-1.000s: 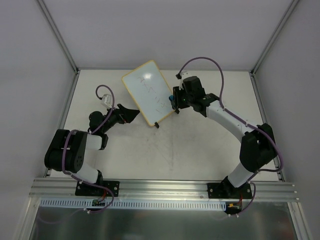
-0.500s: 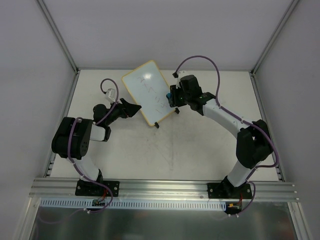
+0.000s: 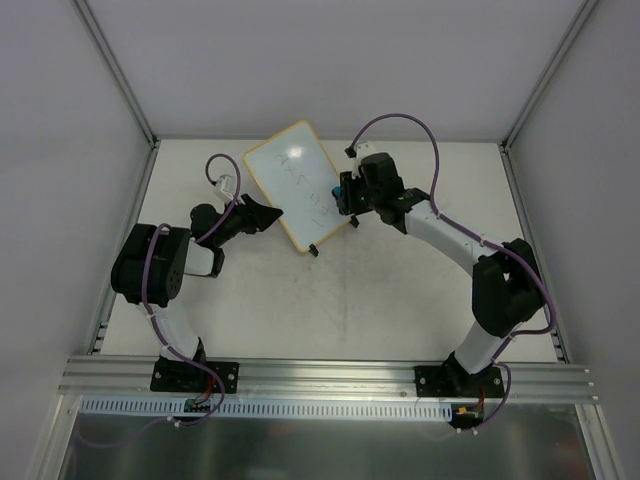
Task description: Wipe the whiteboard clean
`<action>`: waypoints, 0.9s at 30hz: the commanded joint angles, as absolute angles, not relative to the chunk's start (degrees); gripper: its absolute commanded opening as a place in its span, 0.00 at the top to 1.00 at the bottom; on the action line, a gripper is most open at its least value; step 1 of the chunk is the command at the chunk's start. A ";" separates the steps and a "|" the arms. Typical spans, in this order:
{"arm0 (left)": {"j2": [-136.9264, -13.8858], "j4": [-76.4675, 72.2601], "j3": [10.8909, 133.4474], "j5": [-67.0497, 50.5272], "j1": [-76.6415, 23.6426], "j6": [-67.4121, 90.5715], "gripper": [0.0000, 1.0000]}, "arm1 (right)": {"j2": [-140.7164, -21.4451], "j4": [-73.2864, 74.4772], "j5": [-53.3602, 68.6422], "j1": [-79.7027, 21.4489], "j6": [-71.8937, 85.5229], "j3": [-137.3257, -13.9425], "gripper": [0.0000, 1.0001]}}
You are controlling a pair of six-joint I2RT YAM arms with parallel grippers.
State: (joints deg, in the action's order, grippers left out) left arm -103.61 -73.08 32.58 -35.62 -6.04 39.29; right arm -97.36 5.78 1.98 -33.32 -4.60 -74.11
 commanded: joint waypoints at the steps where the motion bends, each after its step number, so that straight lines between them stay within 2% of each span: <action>1: -104.50 -91.75 34.28 -36.83 -6.68 39.73 0.47 | -96.15 3.08 1.58 -33.66 -5.62 -73.83 1.00; 7: -104.94 -92.37 34.89 -36.47 -7.03 41.13 0.63 | -97.03 3.08 1.49 -33.58 -5.63 -73.74 1.00; 15: -104.68 -92.64 35.51 -36.56 -7.56 41.84 0.64 | -98.61 2.64 1.23 -33.57 -5.80 -73.83 1.00; 21: -105.03 -92.64 36.21 -36.65 -7.91 42.54 0.71 | -99.93 2.11 1.05 -33.57 -5.71 -73.74 1.00; 24: -105.12 -92.64 36.39 -36.48 -8.09 43.15 0.69 | -100.19 2.02 0.97 -33.66 -5.80 -73.74 1.00; 27: -104.85 -92.64 36.39 -36.56 -8.52 42.89 0.74 | -100.20 2.11 0.88 -33.66 -5.80 -73.57 1.00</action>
